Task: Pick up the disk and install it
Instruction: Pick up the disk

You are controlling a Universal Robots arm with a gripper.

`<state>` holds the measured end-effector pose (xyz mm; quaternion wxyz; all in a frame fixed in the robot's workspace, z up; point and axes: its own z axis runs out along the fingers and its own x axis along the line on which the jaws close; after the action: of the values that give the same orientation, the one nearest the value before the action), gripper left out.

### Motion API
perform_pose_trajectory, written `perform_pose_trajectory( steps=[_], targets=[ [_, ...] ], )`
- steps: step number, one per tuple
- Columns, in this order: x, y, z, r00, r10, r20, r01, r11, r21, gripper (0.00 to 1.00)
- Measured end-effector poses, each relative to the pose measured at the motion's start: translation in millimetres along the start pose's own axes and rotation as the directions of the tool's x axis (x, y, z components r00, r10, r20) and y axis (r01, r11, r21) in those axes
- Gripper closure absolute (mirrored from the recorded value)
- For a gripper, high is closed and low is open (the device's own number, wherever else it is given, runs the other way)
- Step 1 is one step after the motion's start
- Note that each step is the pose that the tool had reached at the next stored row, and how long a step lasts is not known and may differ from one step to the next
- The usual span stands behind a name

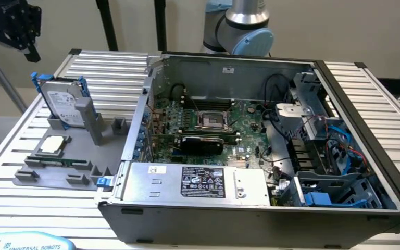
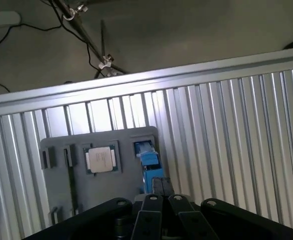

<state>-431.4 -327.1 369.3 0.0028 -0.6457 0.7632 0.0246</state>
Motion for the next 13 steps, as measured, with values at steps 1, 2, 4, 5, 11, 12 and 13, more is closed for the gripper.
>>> perform_pose_trajectory(
  steps=[1, 2, 4, 5, 11, 12, 13],
  targets=[
    [-0.2, -1.2, 0.0, 1.0, -0.005, -0.0002, 0.005, 1.0, -0.0002, 0.89],
    [-0.5, -2.8, -0.1, 1.0, -0.01, -0.0003, 0.01, 1.0, -0.0004, 0.89],
    [-0.8, -4.4, -0.1, 0.9999, -0.015, -0.0005, 0.015, 0.9999, -0.0006, 0.89],
    [-0.8, -4.5, 0.0, 0.9998, -0.018, -0.0006, 0.018, 0.9998, -0.0006, 0.89],
    [-0.8, -4.7, 1.4, 0.9975, -0.07, -0.0025, 0.07, 0.9975, -0.0028, 0.89],
    [-0.7, -4.7, 1.6, 0.9968, -0.08, -0.0028, 0.08, 0.9968, -0.0031, 0.89],
    [-0.7, -4.7, 1.9, 0.9963, -0.086, -0.003, 0.086, 0.9963, -0.0033, 0.89]
  ],
)
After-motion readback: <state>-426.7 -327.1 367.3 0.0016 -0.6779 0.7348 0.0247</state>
